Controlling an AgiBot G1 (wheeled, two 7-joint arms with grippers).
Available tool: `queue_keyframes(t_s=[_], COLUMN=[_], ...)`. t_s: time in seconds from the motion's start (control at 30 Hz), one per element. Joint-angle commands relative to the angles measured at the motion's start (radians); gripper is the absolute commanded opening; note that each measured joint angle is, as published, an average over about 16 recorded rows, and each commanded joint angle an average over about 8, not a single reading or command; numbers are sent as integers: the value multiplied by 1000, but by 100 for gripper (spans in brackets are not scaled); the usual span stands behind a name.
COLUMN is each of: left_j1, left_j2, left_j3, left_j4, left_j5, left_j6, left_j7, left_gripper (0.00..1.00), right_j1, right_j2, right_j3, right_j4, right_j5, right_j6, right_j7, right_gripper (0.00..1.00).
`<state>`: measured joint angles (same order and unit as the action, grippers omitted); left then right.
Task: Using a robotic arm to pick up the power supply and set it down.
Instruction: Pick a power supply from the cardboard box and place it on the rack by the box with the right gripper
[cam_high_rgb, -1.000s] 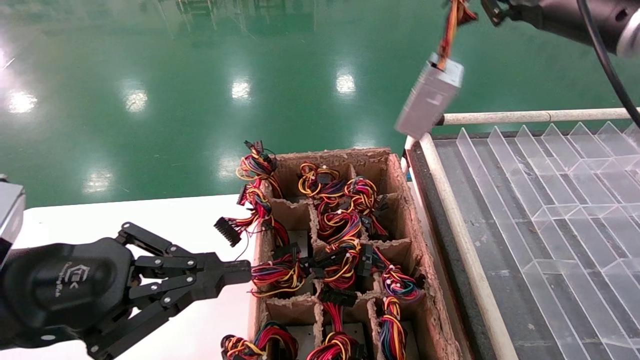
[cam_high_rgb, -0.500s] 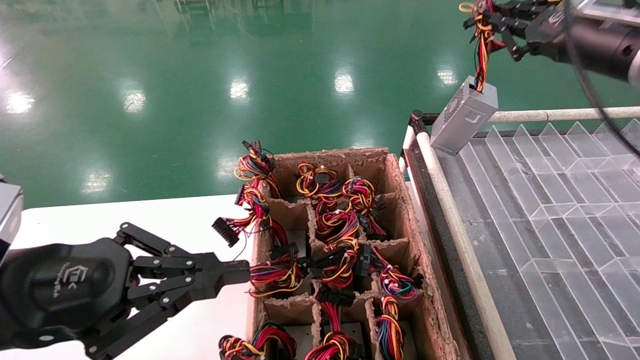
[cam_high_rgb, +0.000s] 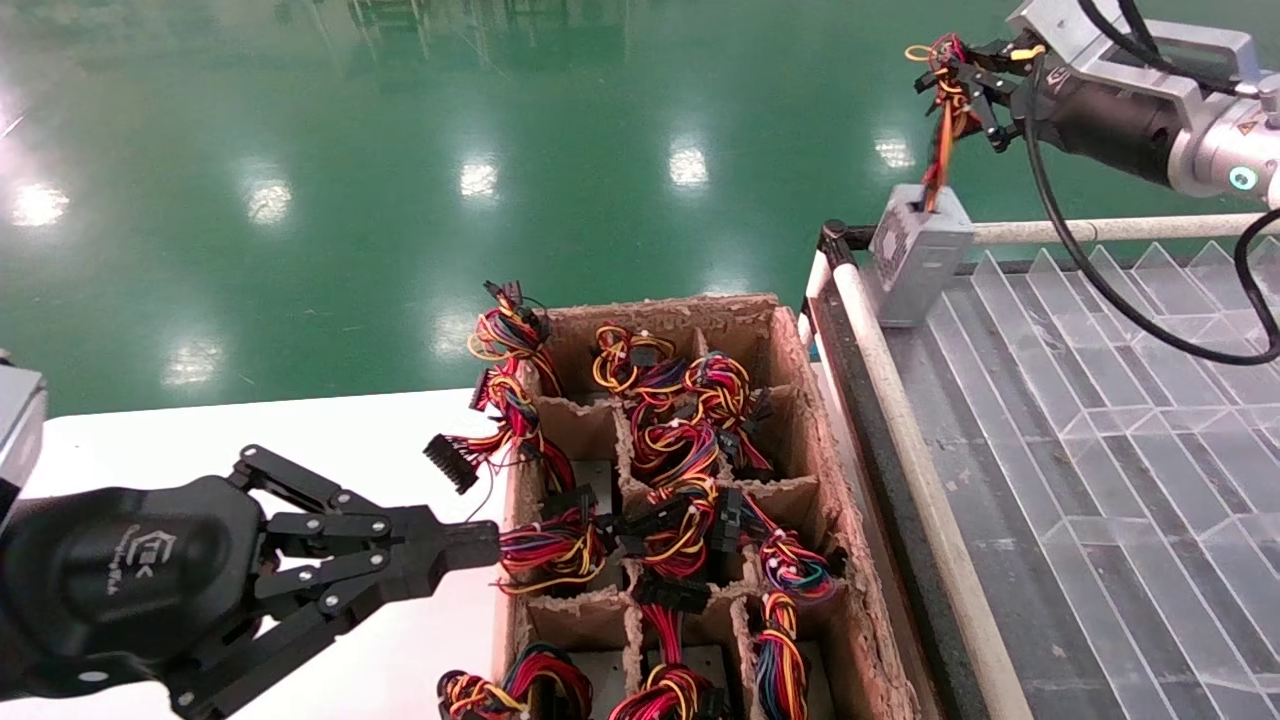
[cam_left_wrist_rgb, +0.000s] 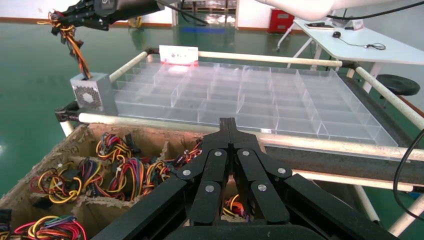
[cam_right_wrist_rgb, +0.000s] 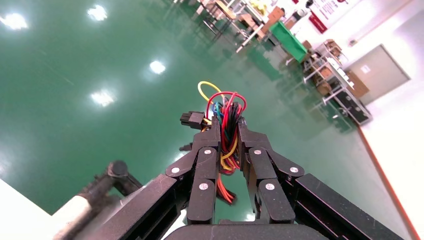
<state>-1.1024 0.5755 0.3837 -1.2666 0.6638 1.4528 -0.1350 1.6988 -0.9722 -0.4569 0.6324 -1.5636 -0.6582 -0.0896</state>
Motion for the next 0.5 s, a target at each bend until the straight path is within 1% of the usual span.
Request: queue_keyframes(t_s=[0.03, 0.5], left_j1=[0, 0], left_j2=[0, 0], left_j3=[0, 0], left_j4=[0, 0], left_j5=[0, 0], left_j6=[0, 0], left_j7=[0, 0], left_gripper=[0, 0], right_j1=[1, 3], right_j2=[-9, -87], right_j3=[-2, -4], right_j4=[-11, -69], right_j5=[-6, 10], right_j6=[11, 28], right_j7=[-12, -77], right_gripper=[0, 0])
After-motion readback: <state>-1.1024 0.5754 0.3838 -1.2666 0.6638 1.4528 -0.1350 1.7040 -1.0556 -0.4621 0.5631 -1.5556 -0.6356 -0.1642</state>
